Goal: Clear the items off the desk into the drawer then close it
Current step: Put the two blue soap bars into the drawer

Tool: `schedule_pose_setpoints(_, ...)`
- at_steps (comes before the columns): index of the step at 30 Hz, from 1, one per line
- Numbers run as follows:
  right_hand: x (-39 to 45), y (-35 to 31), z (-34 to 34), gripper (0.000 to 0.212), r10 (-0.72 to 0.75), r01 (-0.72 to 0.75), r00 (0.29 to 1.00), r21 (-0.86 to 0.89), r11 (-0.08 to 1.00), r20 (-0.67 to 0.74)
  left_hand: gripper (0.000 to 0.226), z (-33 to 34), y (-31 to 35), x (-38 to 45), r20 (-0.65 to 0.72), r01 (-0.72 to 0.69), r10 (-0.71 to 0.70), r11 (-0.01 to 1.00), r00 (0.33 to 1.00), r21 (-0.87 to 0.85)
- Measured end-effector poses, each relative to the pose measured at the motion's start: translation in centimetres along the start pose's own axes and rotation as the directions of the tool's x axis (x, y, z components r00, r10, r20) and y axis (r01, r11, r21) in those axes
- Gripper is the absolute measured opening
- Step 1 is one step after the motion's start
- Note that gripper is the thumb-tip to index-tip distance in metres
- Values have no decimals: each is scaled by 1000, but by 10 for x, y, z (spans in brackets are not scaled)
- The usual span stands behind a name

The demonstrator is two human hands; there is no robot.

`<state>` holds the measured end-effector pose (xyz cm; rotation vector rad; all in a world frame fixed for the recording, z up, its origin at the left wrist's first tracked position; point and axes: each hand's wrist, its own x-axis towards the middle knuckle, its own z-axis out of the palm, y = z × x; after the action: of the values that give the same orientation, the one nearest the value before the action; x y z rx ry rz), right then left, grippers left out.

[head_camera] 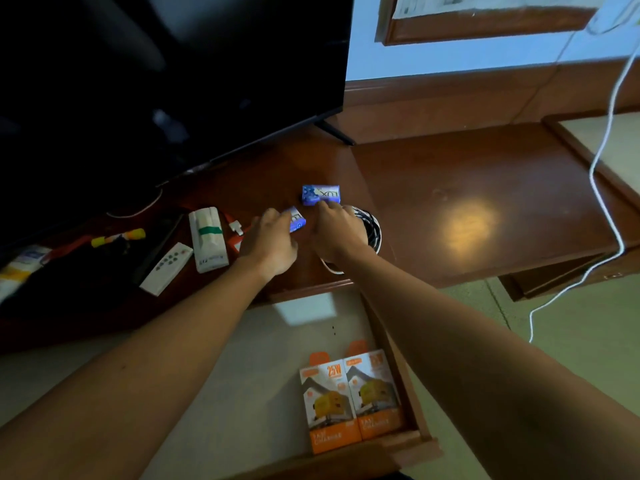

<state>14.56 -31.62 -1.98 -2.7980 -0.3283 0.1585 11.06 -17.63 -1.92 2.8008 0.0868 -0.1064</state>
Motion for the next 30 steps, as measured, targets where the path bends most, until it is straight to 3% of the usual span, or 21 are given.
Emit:
schedule_pose_setpoints(5, 57, 3, 4, 55, -33, 32, 999, -43, 999, -13, 51, 2, -4, 33, 49, 8, -13, 995, 999, 101)
schedule_pose_setpoints(12, 96, 6, 14, 61, -15, 41, 992, -211, 977, 123, 61, 8, -7, 54, 148, 45, -70, 985, 987, 164)
schedule_pose_setpoints(17, 95, 8, 7, 57, -33, 57, 995, -251, 966, 98, 53, 7, -9, 56, 66, 20, -31, 988, 997, 150)
schedule_pose_setpoints(25, 29, -21, -6, 51, -13, -1, 991, -108, 994, -132, 53, -16, -24, 1, -145, 8, -12, 1000, 989, -29)
schedule_pose_setpoints(30, -47, -50, 1, 52, 112, -106, 987, 52, 993, -112, 45, -17, -42, -63, -172, -2, -22, 991, 985, -136)
